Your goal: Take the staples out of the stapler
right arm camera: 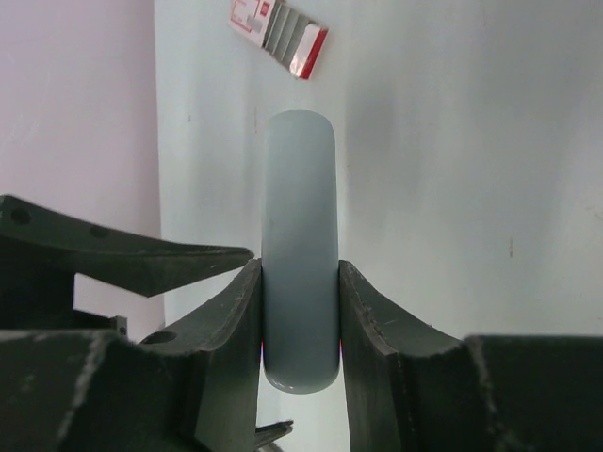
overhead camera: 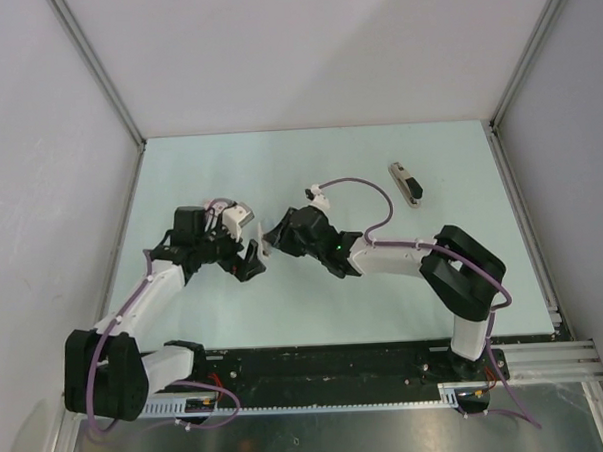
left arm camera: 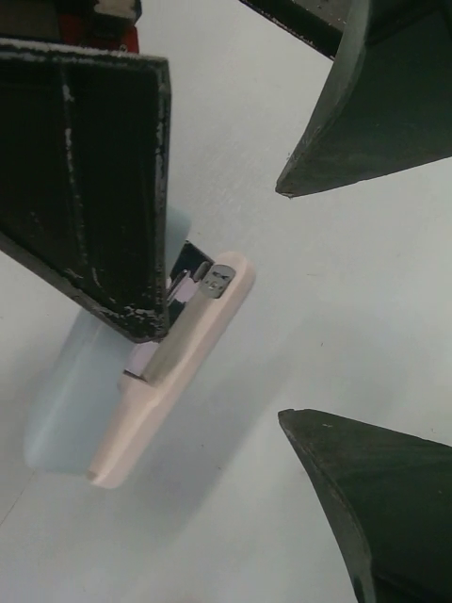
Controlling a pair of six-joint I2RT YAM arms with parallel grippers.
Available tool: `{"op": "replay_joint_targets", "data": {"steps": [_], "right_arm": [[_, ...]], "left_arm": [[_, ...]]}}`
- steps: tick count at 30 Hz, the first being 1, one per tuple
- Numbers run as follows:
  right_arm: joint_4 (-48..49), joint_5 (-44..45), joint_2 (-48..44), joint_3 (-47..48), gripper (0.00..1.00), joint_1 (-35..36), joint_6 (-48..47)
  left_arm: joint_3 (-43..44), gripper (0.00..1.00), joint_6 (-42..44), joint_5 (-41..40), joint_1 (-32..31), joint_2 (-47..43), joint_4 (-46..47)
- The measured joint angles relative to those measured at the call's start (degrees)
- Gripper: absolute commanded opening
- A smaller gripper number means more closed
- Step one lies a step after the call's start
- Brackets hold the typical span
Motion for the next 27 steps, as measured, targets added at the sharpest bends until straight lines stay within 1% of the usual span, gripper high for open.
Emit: {"op": "replay_joint_targets", "data": {"steps": [8,10,14,18,24,27], "right_arm": [[4.7,-3.7,0.0,-0.9,0.00,0.9,2.2],[5.7,-4.2,0.0,-0.9,0.00,1.2,2.5],[6.7,-5.6,0.0,-0.9,0.00,1.6,3.0],[6.7,-6.7,0.0,-0.9,0.00,1.8,3.3],[7.0,-7.8,0.1,-1.0,0.00,1.9,3.5],[8.5,-9.9,1.0,-1.0,0.00,1.9,3.6]], "left_arm": [[0.0,0.98,1.3,0.9,0.0,1.6,0.0],[0.0,0.93,1.7,1.0,0.0,2.0,0.0],[0.0,0.74,2.7,1.0,0.3,2.3,0.2],[-0.4,0.60,4.2,1.1,0.8,2.3,0.7],[-2.6,0.46,5.7,1.0,0.9,-0.7,1.0],[-4.7,0.41,7.1,-0.8,1.1,-3.6,1.2]]}}
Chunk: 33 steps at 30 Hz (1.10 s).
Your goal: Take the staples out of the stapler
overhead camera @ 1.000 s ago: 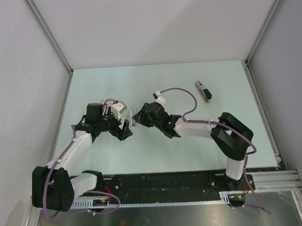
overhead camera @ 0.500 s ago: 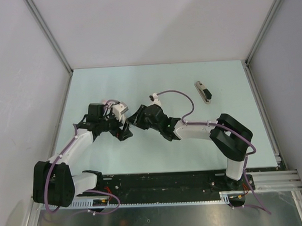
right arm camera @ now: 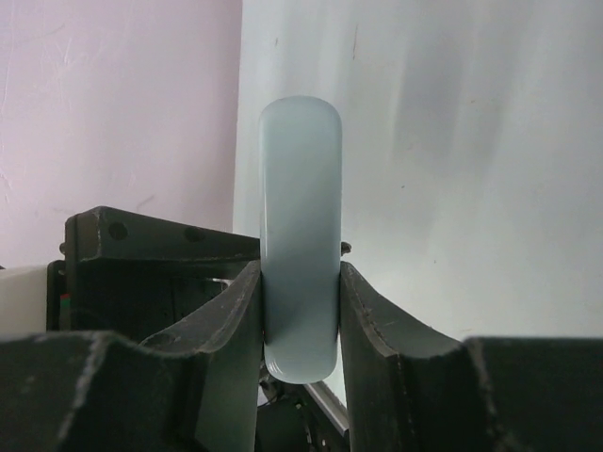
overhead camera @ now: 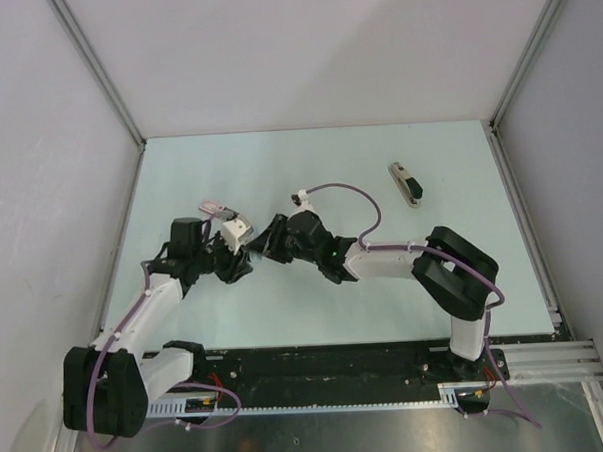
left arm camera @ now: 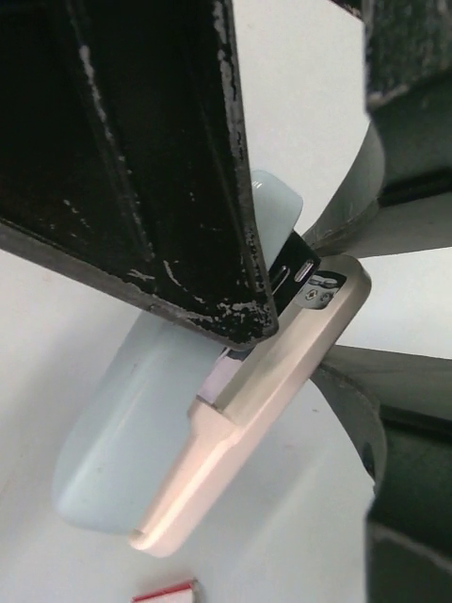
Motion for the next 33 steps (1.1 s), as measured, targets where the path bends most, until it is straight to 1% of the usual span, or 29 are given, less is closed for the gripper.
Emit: {"op": "replay_joint_targets", "data": {"steps": [5,9,17,23,27,29,33], "right_arm": [[4.6,-4.5,3.6,0.0,0.00,-0.1,0.0],[5.6,-7.0,5.0,0.0,0.00,-0.2,-1.1],[5.6,-10.6,5.1,0.0,0.00,-0.4,-6.4],[6.3,-14.9,5.9,0.0,0.00,-1.1,-10.0],[5.6,-17.1,6.1,0.0,0.00,-1.1,-12.3],[5.3,-18.1,6.1,0.0,0.00,-1.3,-13.3],[4.9,-20.3,6.1,0.0,0.00,-1.9,-14.7]], "left_arm": [[-2.2,0.34,3.1,-4.0,1.3,-2.0,-0.9],[-2.9,0.29,5.1,-5.3,2.8,-2.0,-2.4],[-3.7,0.26,8.8,-6.8,3.5,-3.1,-3.1],[-4.0,0.16,10.5,-8.3,3.6,-3.7,-3.3],[-4.2,0.03,11.4,-9.3,3.6,-3.9,-3.2],[-4.4,0.01,11.9,-9.4,3.6,-4.2,-3.3],[-4.7,0.00,12.9,-9.3,3.6,-4.6,-3.1]]}}
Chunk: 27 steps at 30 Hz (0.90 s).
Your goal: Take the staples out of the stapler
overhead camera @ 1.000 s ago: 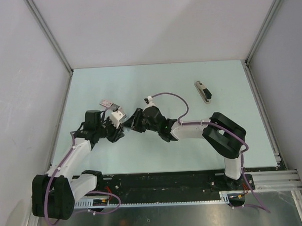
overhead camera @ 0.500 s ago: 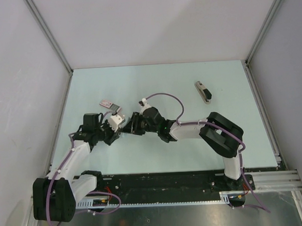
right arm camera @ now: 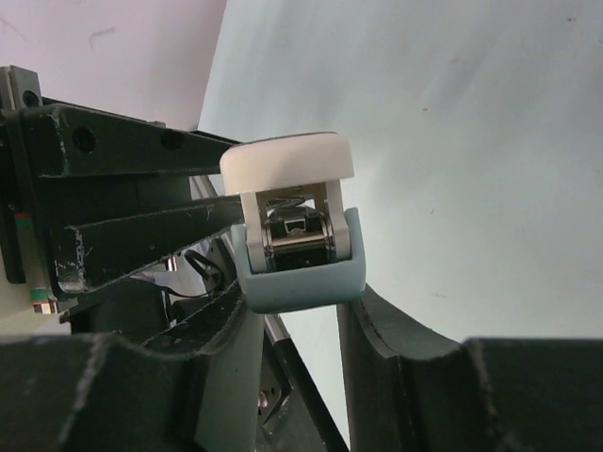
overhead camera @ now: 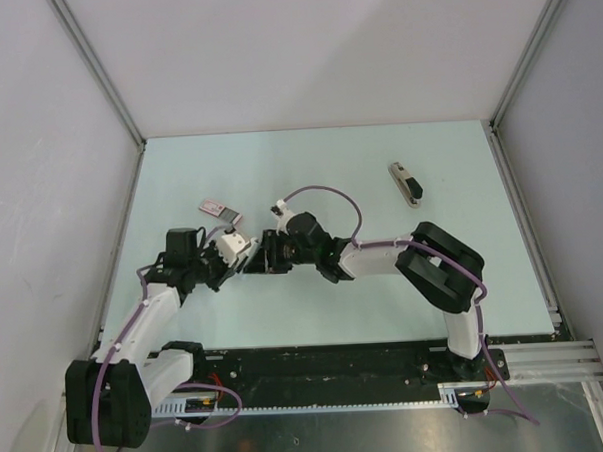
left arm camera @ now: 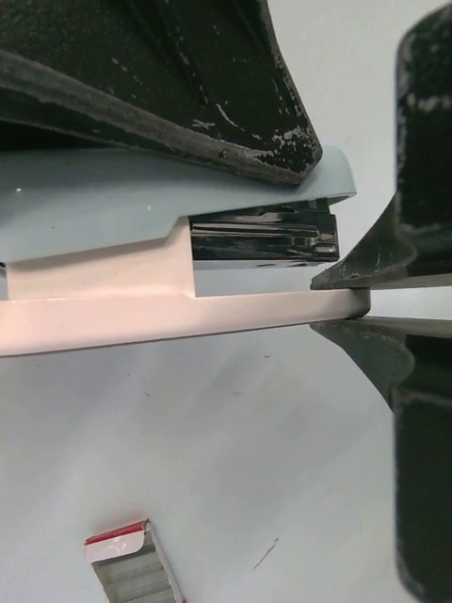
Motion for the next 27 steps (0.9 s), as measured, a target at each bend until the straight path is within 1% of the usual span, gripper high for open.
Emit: {"op": "replay_joint_targets", "data": {"steps": [2,9,15,21,22,24,27], "right_arm": [[-0.4,-1.4,0.0,0.0,0.00,-0.4,-0.6],[-4.4,-6.1,0.0,-0.1,0.00,-2.6,-4.2],[-8.1,-5.3,-0.1,-1.3,0.00,-5.2,-6.9],[-11.0,-5.4,-0.3,-1.4,0.00,-6.1,-12.6],[-11.5,-5.3,-0.5,-1.4,0.07,-6.0,-13.6],[-12.1,-5.4,-0.6,-1.4,0.27,-5.6,-14.5],[-11.4,-5.8,-0.8,-1.4,0.50,-5.0,-14.1]], "left_arm": [[-0.1,0.00,0.6,0.1,0.0,-0.1,0.3],[-0.4,0.00,3.3,-4.9,2.4,-0.2,0.6],[-0.4,0.00,4.1,-6.0,3.8,-0.3,0.2],[-0.5,0.00,8.5,-6.7,3.8,-2.5,0.8],[-0.5,0.00,9.0,-6.9,3.8,-2.7,1.1],[-0.5,0.00,9.6,-7.1,3.8,-2.8,1.7],[-0.3,0.00,9.0,-6.9,3.8,-2.8,1.8]]}}
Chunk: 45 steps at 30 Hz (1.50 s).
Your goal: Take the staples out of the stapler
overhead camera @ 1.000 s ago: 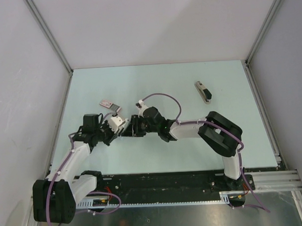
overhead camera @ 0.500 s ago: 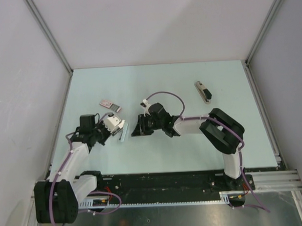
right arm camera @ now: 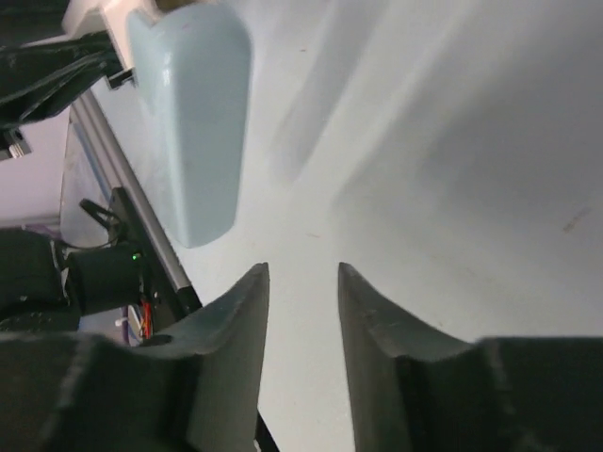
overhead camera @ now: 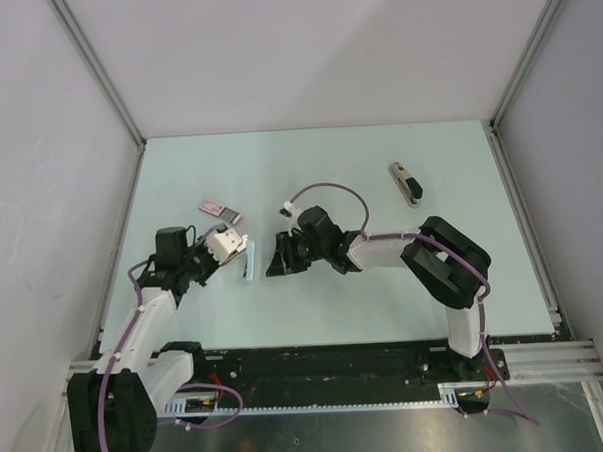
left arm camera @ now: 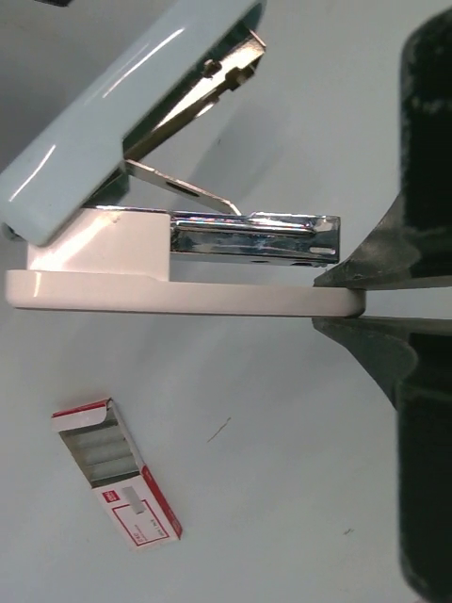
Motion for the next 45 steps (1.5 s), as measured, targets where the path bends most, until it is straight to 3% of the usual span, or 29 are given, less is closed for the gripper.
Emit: {"op": "replay_joint_targets", "data": {"steps": [4,8,25,45], "right_arm": [[4.3,-0.9,-0.5,-0.5,0.70,1.2,2.6],[8.8,-1.3,-1.8,-1.2,0.76,2.5,4.7],[25.2,-2.3,-3.0,-5.6,0.78,3.2,10.7],[30.3,5.7,1.2,-4.7,0.76,5.1,13.6]], "left_arm": [[0.7,0.00,-4.3,1.0,0.0,0.4,0.2],[0.8,0.00,-8.6,2.2,0.0,1.2,0.5],[0.9,0.00,-14.8,5.9,0.0,0.3,0.4],[2.5,0.00,-17.6,8.5,0.0,-0.8,-1.8]]}}
